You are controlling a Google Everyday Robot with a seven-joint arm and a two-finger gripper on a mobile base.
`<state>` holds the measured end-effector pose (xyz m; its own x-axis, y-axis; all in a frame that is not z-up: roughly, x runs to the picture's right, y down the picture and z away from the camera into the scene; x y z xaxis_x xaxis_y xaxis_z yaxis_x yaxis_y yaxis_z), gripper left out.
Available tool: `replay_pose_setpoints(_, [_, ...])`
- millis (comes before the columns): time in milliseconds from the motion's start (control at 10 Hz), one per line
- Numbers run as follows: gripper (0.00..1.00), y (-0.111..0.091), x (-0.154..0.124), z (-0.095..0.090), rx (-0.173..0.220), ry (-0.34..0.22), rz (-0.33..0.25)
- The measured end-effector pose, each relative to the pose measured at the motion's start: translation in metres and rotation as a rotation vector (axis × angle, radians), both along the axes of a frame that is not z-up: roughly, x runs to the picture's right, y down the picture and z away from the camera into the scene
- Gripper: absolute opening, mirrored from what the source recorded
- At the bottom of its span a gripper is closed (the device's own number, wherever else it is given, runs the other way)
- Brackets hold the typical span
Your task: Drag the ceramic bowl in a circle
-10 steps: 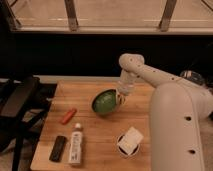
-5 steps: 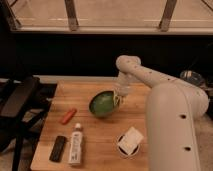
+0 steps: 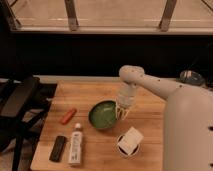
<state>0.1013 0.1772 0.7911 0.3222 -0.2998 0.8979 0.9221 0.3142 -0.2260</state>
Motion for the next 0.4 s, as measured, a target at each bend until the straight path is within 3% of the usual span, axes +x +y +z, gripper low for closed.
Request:
replay_pose_setpoints(200, [0.0,0.009,0.038,-0.013,-0.018,0.067,0.037])
replay_pose_setpoints(400, [0.07,0.0,0.073,-0.017,-0.023,0.129,0.063])
